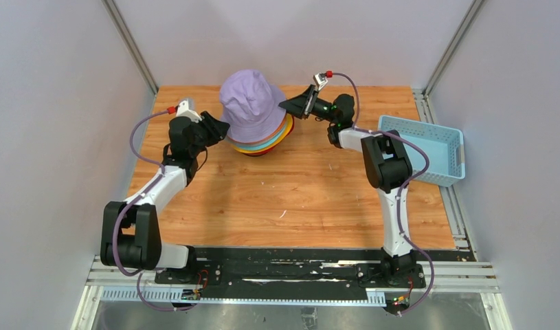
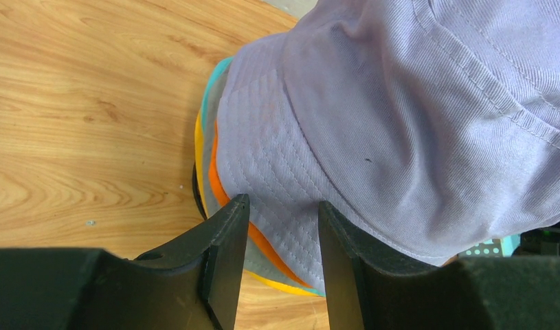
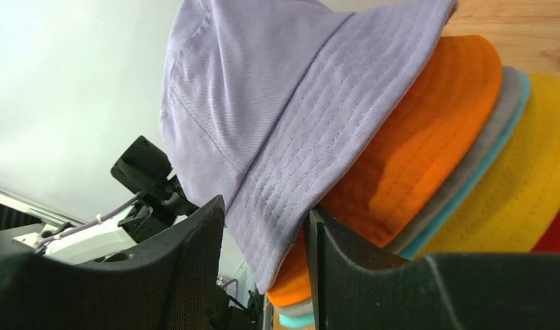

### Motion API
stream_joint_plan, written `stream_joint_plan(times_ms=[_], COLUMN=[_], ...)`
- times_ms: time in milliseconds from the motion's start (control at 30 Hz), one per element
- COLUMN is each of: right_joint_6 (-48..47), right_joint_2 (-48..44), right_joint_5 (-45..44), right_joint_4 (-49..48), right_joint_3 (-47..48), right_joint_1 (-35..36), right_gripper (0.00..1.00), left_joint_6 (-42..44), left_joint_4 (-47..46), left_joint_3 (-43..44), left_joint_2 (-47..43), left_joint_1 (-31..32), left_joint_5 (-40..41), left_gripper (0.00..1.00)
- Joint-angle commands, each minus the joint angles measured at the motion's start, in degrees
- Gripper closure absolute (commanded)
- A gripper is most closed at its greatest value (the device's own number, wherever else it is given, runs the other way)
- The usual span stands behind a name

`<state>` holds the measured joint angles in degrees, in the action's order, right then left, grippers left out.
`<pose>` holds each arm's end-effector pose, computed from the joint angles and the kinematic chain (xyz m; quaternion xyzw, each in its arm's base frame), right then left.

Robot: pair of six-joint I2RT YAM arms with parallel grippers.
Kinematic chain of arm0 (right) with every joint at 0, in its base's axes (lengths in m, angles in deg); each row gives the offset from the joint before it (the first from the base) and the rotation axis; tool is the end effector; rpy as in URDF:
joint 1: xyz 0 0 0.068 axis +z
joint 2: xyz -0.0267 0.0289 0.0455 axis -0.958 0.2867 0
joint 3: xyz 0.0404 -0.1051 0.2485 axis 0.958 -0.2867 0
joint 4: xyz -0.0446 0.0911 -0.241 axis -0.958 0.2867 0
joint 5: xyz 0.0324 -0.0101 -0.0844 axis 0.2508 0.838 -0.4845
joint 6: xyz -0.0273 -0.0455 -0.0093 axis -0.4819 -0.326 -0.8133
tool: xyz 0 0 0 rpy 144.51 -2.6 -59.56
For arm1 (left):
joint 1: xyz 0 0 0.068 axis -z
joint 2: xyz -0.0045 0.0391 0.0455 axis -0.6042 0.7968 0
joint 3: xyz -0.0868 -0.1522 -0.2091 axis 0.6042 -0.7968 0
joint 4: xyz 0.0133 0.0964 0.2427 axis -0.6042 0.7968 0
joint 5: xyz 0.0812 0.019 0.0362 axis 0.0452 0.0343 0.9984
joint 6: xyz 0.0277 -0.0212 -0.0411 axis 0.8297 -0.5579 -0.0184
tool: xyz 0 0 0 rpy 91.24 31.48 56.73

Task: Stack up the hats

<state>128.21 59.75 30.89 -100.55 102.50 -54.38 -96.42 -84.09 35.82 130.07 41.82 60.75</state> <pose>0.4592 0.1875 0.2287 -0.0927 0.6051 0.7183 0.3307 0.3052 -0.0313 0.2594 -0.1497 0.7692 -0.2748 0.5571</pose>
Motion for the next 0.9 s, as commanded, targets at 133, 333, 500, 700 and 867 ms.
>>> stream_joint_plan(times_ms=[133, 333, 500, 700, 867], right_joint_6=[7.9, 9.0, 8.1, 5.1, 5.8], right_joint_2=[4.1, 5.8, 6.0, 6.1, 9.2], right_joint_5=[-0.2, -0.5, -1.7, -3.4, -4.0], right_joint_4=[-9.9, -9.6, -8.1, -3.6, -3.7], right_joint_3=[5.8, 7.9, 6.1, 1.9, 2.2], right_joint_1=[1.1, 1.1, 1.0, 0.7, 0.3], right_gripper=[0.58, 0.87, 0.99, 0.99, 0.99], left_joint_6=[1.4, 1.4, 1.5, 1.6, 1.6], left_joint_4=[-0.9, -1.0, -1.0, -1.0, -1.3], left_joint_3=[2.0, 2.7, 3.3, 4.2, 4.3], left_joint_2=[1.6, 2.8, 3.9, 5.7, 6.7], left_joint_1=[0.3, 0.3, 0.4, 0.4, 0.3], left_joint_5=[-0.6, -0.7, -0.7, -0.9, -1.0], left_gripper=[0.54, 0.54, 0.54, 0.54, 0.54])
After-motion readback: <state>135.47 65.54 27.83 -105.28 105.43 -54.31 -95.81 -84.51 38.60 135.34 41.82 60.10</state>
